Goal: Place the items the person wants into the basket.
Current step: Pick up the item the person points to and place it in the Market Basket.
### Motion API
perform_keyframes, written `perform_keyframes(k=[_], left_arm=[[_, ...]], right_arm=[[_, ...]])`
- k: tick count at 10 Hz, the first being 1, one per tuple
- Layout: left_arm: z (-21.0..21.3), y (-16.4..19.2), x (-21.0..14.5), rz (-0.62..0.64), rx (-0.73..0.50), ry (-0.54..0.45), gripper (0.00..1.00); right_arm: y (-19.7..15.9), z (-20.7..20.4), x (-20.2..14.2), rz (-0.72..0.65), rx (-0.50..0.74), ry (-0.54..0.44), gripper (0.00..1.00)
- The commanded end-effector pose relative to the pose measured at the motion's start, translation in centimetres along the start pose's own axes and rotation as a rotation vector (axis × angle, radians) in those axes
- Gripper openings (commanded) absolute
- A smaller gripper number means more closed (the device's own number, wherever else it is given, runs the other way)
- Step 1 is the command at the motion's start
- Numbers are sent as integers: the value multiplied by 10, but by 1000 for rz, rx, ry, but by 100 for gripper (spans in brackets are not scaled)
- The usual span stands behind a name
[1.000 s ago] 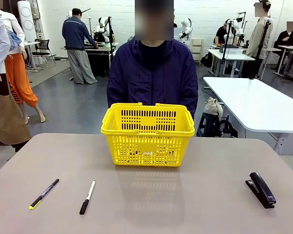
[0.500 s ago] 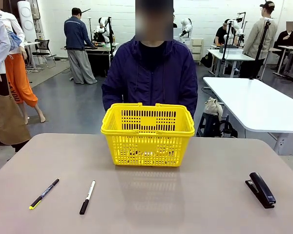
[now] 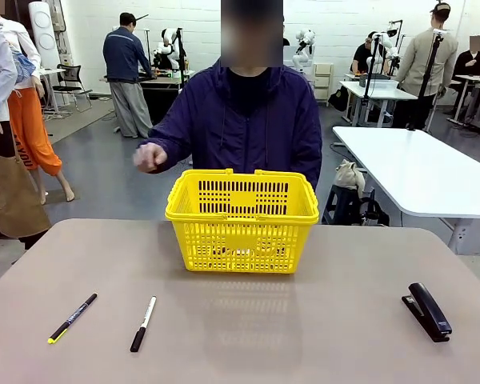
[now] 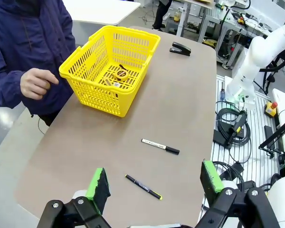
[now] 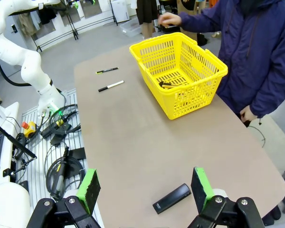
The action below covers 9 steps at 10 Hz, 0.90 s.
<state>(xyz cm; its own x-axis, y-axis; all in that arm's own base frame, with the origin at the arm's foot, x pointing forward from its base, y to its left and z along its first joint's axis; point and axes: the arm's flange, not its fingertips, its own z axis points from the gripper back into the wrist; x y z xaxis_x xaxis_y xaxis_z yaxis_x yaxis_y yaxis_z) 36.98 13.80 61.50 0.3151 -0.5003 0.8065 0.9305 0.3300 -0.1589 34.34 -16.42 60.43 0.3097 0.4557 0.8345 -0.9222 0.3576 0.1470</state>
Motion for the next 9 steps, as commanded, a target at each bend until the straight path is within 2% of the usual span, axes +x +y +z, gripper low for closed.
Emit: perform_keyframes(k=[1, 8, 9], left_arm=[[1, 0, 0, -18, -7, -27, 100], [1, 0, 0, -18, -7, -27, 100], [1, 0, 0, 1, 1, -1, 100]], right_arm=[[-1, 1, 0, 12, 10, -7, 100], [-1, 1, 0, 12, 10, -7, 100], [-1, 1, 0, 12, 10, -7, 100]])
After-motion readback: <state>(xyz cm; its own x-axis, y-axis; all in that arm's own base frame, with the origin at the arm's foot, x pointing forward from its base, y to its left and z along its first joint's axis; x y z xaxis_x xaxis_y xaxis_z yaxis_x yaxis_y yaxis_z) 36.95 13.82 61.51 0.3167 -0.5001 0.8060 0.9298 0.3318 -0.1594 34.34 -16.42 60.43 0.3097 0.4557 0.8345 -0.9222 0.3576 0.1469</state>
